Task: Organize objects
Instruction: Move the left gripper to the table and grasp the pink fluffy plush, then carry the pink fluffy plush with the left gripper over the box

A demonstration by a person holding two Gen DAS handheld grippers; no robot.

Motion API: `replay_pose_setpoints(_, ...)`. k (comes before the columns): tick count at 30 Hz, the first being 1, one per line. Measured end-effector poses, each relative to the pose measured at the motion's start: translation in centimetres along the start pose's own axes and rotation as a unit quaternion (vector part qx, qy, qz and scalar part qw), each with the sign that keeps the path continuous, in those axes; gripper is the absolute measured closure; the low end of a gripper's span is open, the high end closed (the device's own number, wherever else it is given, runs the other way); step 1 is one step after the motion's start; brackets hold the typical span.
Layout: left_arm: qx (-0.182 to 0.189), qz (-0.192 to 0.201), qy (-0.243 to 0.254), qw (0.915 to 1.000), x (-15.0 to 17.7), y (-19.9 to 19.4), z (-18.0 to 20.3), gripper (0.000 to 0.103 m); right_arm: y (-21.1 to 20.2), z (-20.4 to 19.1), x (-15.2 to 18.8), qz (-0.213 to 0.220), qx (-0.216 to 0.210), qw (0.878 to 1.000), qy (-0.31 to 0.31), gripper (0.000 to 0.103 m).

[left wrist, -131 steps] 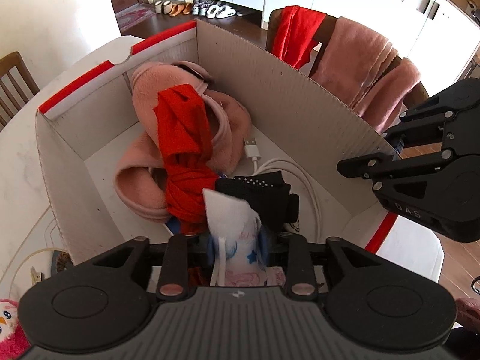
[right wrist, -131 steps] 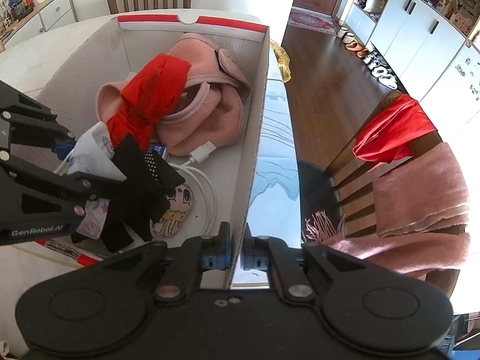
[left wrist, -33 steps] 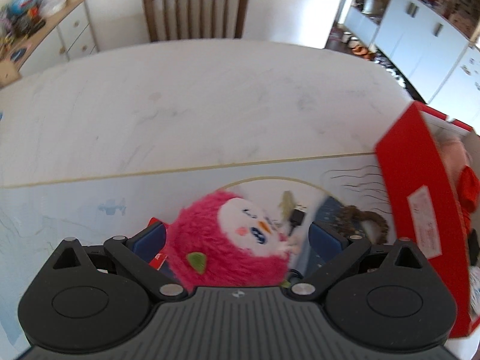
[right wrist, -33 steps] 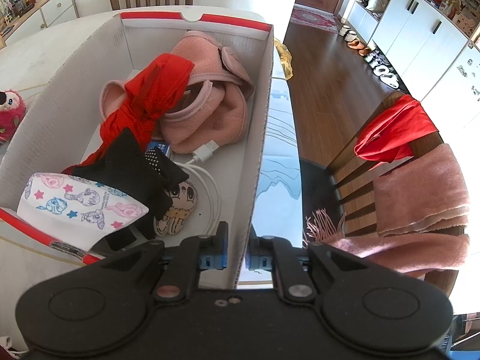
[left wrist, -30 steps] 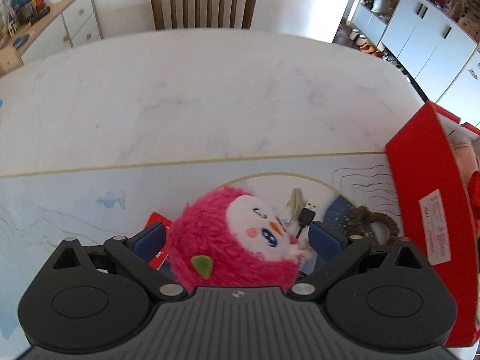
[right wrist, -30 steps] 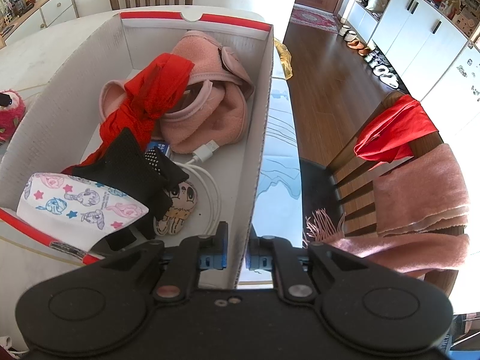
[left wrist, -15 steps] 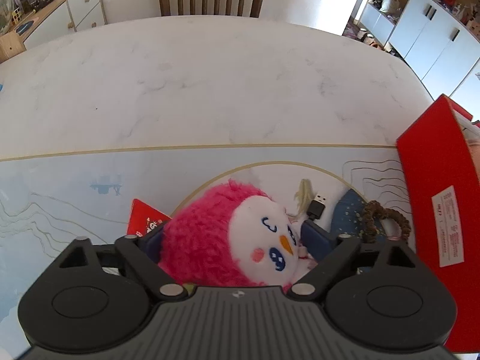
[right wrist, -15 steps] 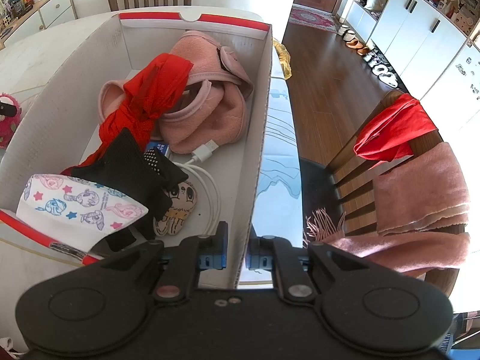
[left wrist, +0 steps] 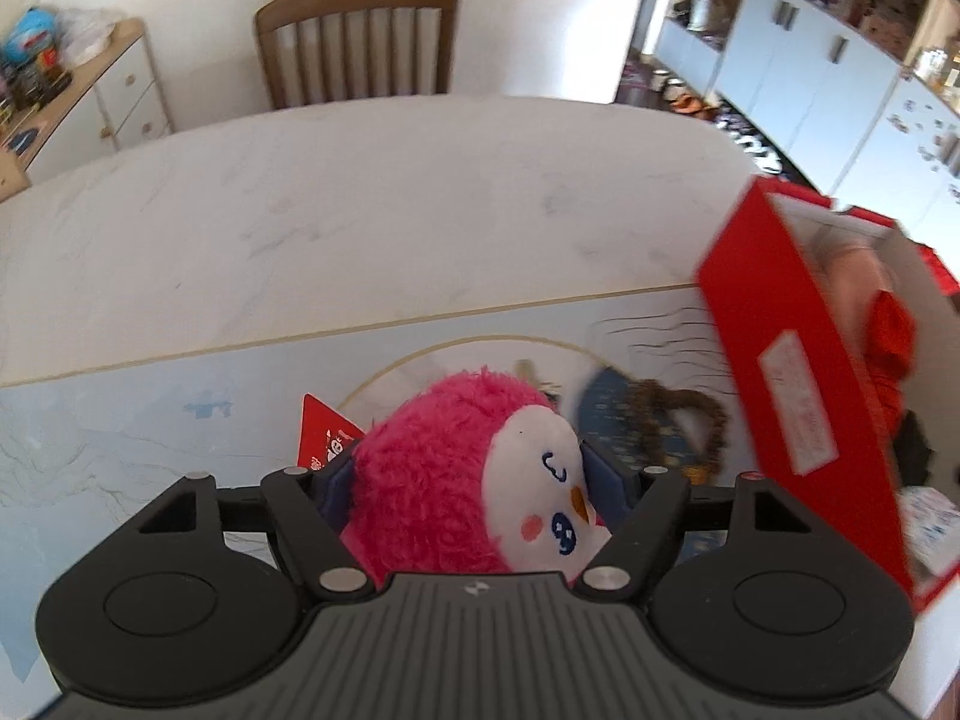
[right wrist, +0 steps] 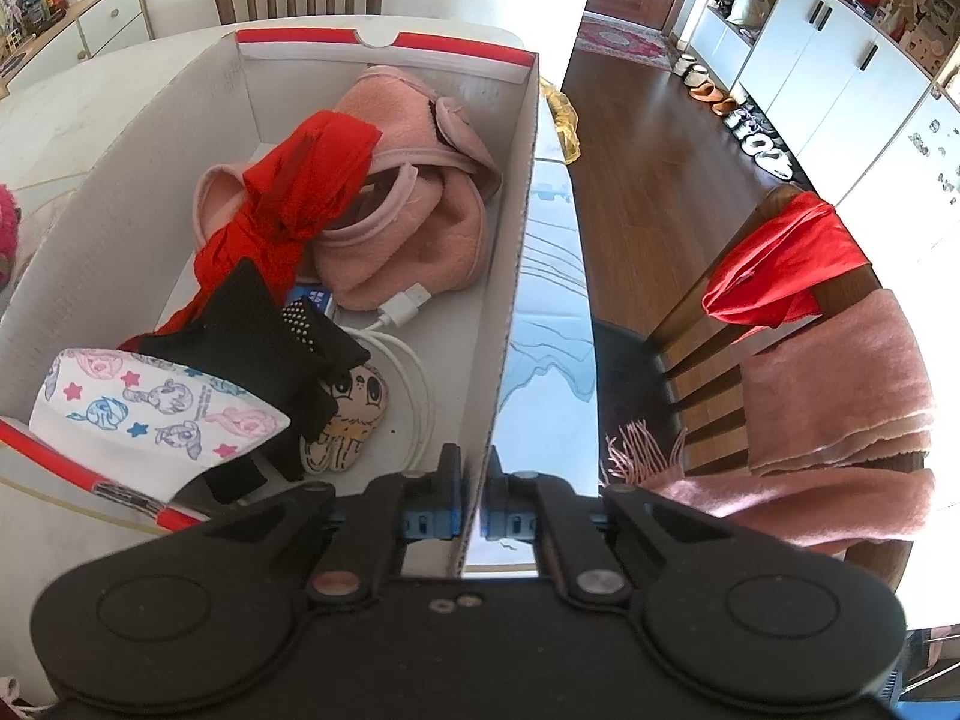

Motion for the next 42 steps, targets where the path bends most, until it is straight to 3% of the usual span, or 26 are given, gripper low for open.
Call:
replay_pose_setpoints(9, 0.062, 0.004, 0.058, 0.9964, -1.4, -3.8, 6.3, 0.029, 0.0, -0.2, -0.1, 0.002, -0.002, 1.0, -0.001, 0.098)
replay_pose_setpoints(18, 0.124, -0.005, 0.125, 0.9844, -2.7, -4.6, 13.7, 0.029, 0.0, -0.1, -0.1, 0.004, -0.006, 1.0, 0.0, 0.098)
replay_pose_setpoints(30, 0.162, -0.023, 0.212, 0.9634, -3.7, -1.5, 23.3, 0.029, -0.1, 0.1, 0.1, 0.007, -0.016, 1.0, 0.003, 0.098)
replay_pose_setpoints(42, 0.153, -0.04, 0.249, 0.9556, -3.8, 4.0, 27.6, 0.029, 0.0, 0.2, 0.1, 0.007, -0.022, 1.0, 0.0, 0.097)
Point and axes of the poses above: each gripper's, at about its wrist camera, not at the fingertips, and y roughly the way its jaws point, z to its right, x to its underside, the point moved 3 cm from there along y, roughly the way its jaws point, and after that the axes turned 12 degrees about x, right-handed, at the moved point
